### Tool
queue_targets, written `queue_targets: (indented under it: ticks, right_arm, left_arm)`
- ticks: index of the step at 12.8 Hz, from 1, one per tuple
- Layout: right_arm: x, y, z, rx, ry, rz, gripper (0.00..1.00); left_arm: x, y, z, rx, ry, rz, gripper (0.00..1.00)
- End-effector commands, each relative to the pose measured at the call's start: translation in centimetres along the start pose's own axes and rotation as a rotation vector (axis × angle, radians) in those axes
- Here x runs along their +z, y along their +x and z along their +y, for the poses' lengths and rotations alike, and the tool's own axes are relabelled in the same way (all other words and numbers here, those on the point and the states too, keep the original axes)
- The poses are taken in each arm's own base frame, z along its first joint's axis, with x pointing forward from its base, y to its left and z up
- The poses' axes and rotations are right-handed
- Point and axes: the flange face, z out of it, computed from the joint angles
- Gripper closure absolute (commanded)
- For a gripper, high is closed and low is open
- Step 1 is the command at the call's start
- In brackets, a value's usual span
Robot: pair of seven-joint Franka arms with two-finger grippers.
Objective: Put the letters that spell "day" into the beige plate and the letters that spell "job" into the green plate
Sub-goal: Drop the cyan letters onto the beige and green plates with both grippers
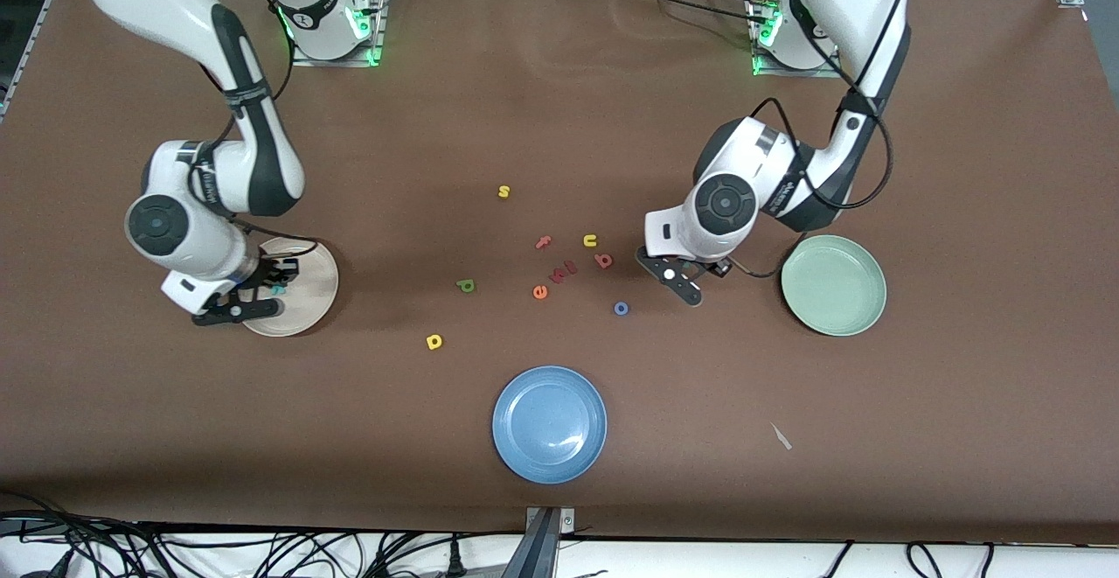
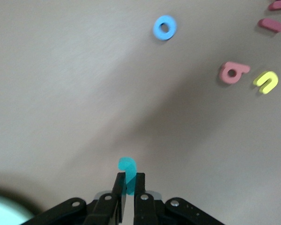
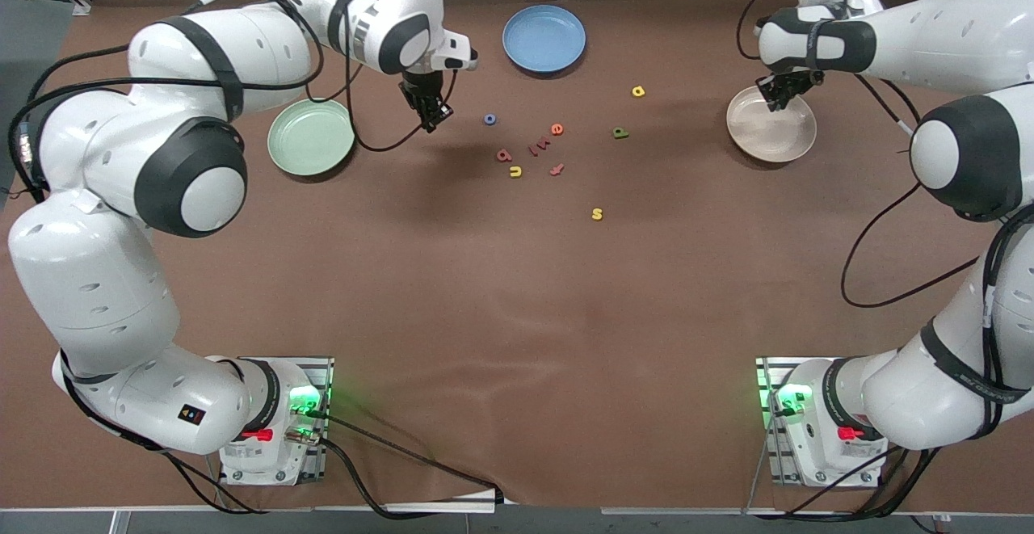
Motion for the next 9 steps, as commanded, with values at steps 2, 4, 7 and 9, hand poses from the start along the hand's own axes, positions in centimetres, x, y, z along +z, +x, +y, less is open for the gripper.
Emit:
queue_targets:
  ticks: [2, 4, 7, 9]
  right_arm:
    - [0.0, 0.4, -3.6, 0.009, 0.074, 0.006, 0.00]
    - [-0.2, 0.7, -6.4, 0.062, 0.091, 0.006, 0.00]
    - [-1.0, 1.9, -11.4, 0.136, 0.116, 0.022, 0.00]
    - [-1.2, 3.7, -14.2, 0.096, 0.126, 0.041, 0.00]
  left_arm:
    - [-1.4, -3.4, -4.4, -0.051, -0.011, -0.073, 1.00]
    - [-1.0, -5.1, -7.2, -0.034, 0.003, -0.120, 1.00]
    - [0.8, -7.8, -11.9, 0.009, 0.027, -0.170, 1.00]
    - [2.2, -9.0, -13.9, 0.036, 0.016, -0.179, 1.00]
